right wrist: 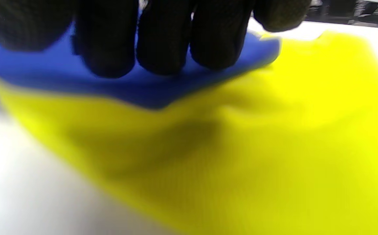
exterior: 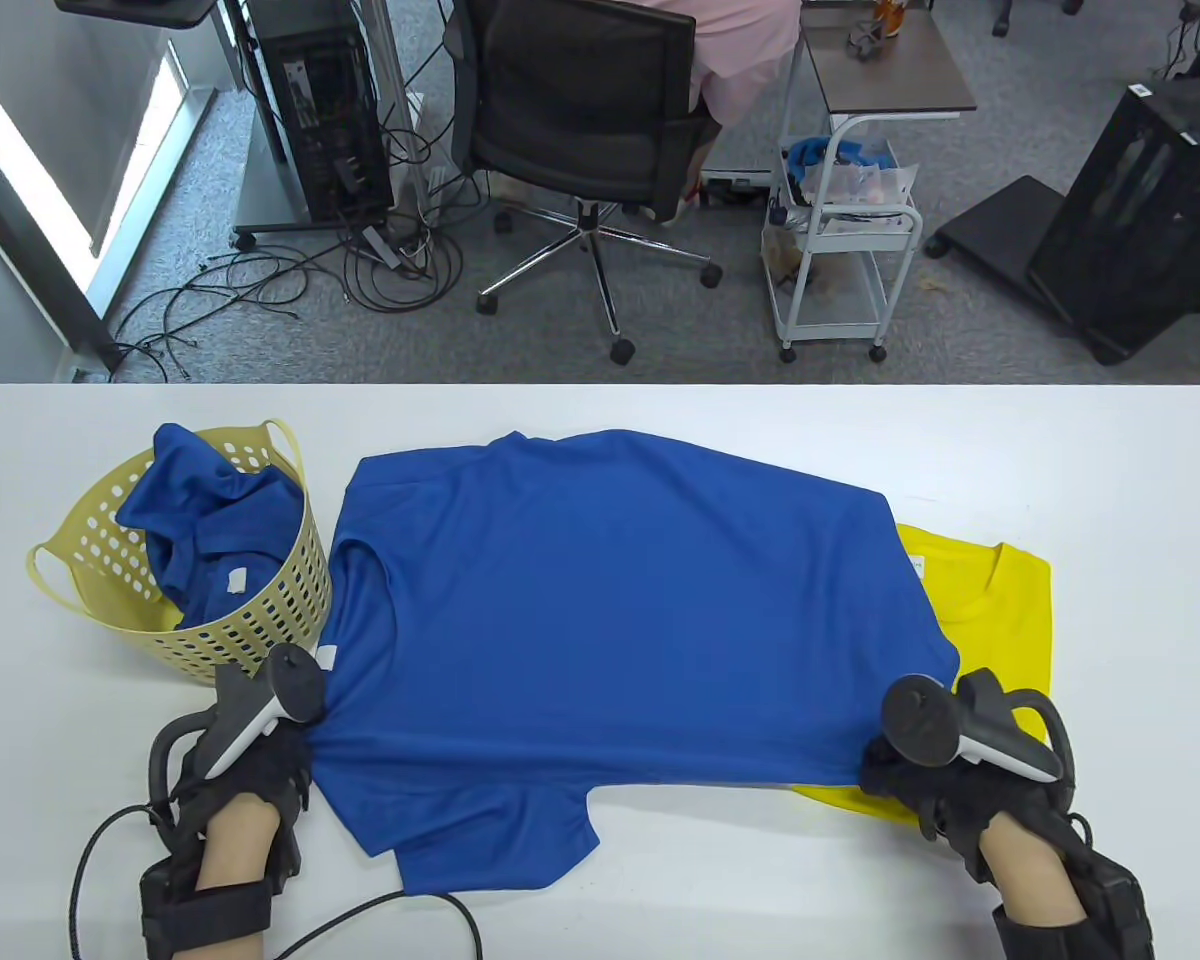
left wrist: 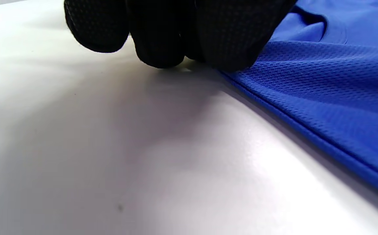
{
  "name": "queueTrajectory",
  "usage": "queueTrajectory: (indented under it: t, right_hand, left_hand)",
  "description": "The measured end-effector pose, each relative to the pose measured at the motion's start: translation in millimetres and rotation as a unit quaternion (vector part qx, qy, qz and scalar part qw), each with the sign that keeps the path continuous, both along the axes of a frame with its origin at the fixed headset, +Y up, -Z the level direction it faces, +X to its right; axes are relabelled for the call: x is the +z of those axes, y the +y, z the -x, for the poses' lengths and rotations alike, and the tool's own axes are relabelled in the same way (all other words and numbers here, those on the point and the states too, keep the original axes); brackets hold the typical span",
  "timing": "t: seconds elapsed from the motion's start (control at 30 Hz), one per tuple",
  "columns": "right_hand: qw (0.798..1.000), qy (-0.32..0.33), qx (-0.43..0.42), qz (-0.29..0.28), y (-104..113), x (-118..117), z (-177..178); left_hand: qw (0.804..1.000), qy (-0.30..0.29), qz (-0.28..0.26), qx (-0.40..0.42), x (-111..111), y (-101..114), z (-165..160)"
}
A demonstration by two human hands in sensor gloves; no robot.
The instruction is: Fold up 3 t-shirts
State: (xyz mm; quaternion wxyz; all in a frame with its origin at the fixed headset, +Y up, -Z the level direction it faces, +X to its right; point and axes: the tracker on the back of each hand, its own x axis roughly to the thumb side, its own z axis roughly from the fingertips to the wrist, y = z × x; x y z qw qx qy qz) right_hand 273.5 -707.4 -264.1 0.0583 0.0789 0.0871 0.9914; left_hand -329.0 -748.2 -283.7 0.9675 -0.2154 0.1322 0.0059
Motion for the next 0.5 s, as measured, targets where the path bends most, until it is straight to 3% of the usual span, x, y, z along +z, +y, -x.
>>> queueTrajectory:
  t: [0.07, 0.13, 0.27, 0.5]
  right_hand:
    - [0.994, -0.074, -0.031, -0.07, 13, 2, -21]
    - [0.985, -0.138, -0.044, -0.094, 17, 4, -45]
    - [0.978, -0.201, -0.039, -0.045, -8, -2, -74]
    - [0.978, -0.208, 0.0, 0.014, -37, -25, -63]
  left_hand:
    - [0.999, -0.01, -0.029, 0.022, 3, 7, -3]
    - [0.998, -0.028, -0.036, 0.039, 5, 9, -10]
    - [0.998, -0.054, 0.02, 0.008, 3, -5, -25]
    - [0.998, -0.052, 0.044, 0.003, 0, -11, -16]
